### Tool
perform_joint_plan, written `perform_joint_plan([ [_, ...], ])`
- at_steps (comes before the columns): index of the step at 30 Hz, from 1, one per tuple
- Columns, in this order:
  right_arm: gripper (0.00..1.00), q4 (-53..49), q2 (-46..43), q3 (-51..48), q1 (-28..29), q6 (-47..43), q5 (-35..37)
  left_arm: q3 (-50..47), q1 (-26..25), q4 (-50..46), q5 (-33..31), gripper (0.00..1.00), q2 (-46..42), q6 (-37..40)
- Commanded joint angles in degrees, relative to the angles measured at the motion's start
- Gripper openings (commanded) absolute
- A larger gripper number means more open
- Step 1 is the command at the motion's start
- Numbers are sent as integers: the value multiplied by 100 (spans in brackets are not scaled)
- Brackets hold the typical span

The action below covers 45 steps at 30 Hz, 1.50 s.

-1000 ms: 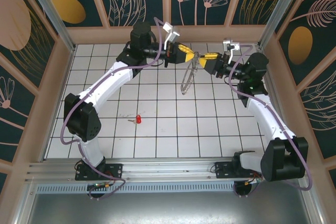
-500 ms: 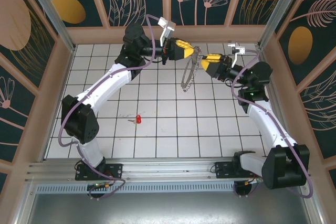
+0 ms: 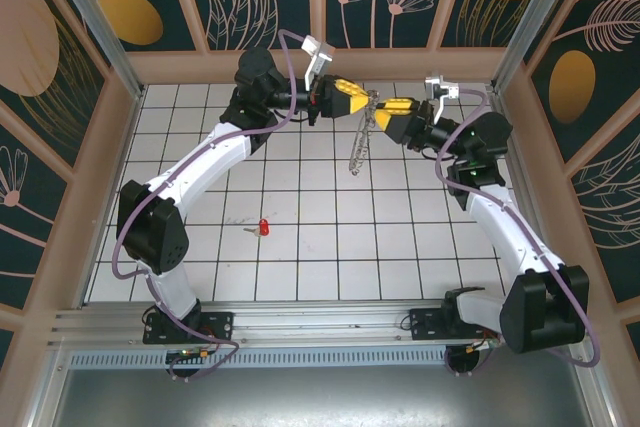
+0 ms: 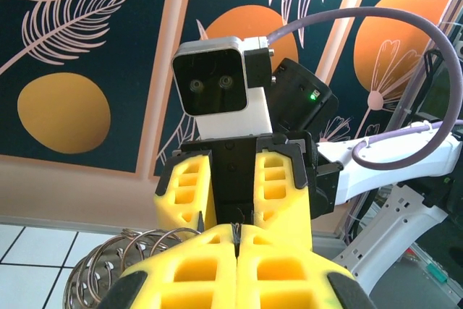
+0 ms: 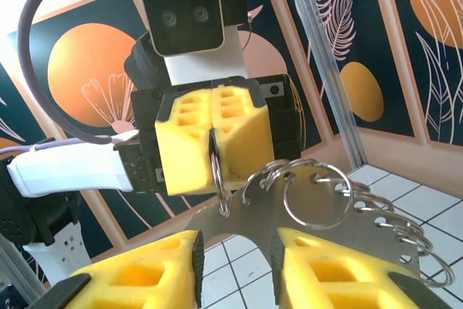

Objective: Put the keys on the keyring

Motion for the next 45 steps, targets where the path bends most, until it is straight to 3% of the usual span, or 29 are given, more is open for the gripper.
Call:
perform_joint_plan([
  [1,30,299,42,275,68,-40,17,15,15,305,76,0,-59,-79],
  [22,24,240,340,623,240,-146,19,96,-82,296,105,0,114,-105],
  [26,18,257,393,655,257,-149,18,112,-102,278,122,0,146,-105],
  [32,0,290,429,668,257,-147,-31,156,-148,270,125,0,193,-107],
  [42,0,232,378,603,228,-282,-33,208,-168,243,-36,0,209,-127],
  [45,0,238,384,573,200,-301,8,195,-168,252,-230,10,191,-146],
])
